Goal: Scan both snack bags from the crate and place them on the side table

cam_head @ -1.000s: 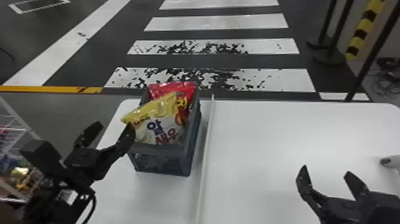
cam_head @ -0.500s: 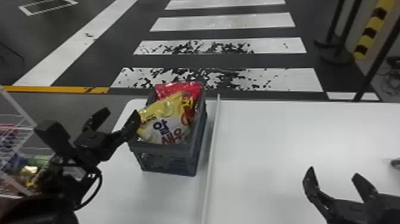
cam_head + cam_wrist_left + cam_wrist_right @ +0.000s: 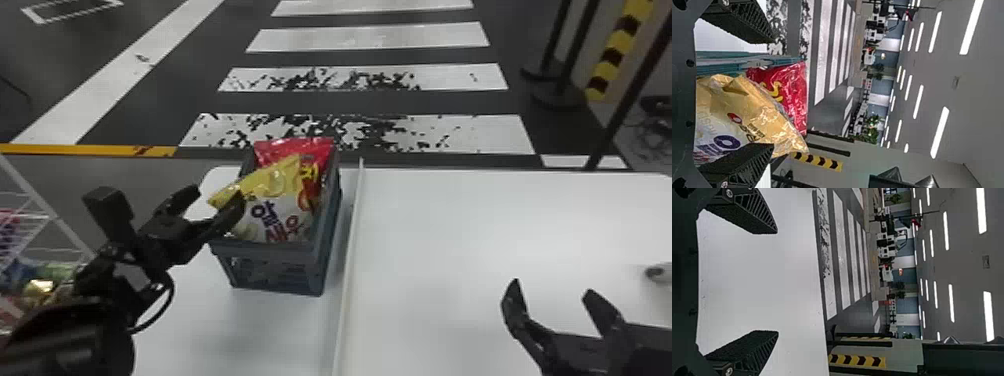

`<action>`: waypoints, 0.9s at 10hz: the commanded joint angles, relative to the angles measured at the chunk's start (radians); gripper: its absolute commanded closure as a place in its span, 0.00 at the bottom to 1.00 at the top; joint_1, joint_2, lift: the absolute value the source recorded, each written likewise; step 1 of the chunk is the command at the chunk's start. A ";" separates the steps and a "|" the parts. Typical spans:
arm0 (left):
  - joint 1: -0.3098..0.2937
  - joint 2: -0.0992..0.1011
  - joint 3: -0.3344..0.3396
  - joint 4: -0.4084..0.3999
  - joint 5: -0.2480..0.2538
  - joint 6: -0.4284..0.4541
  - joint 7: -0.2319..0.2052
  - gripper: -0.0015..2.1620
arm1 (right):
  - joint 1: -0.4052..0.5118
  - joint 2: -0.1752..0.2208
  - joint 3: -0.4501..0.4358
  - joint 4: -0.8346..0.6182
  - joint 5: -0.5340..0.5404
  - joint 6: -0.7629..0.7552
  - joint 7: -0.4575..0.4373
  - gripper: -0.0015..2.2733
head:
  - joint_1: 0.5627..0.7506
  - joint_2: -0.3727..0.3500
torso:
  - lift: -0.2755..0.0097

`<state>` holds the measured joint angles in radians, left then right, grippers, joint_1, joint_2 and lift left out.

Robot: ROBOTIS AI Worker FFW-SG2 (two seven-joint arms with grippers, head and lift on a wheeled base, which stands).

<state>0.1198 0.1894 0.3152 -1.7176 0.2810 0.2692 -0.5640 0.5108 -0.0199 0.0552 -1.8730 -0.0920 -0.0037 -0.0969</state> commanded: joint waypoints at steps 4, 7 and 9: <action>-0.043 0.001 0.004 0.058 -0.019 0.009 -0.077 0.06 | -0.001 0.002 0.000 0.002 0.000 0.000 0.000 0.04 | 0.70 0.69 | 0.63; -0.052 -0.002 0.004 0.065 -0.042 0.012 -0.125 0.45 | -0.003 0.002 0.000 0.002 0.000 0.000 0.000 0.04 | 0.70 0.68 | 0.63; -0.051 -0.008 0.004 0.056 -0.045 0.101 -0.116 0.99 | -0.001 0.002 0.002 0.000 0.000 0.000 0.000 0.04 | 0.70 0.67 | 0.63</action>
<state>0.0682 0.1819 0.3184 -1.6578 0.2372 0.3398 -0.6824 0.5089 -0.0185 0.0558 -1.8726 -0.0920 -0.0036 -0.0967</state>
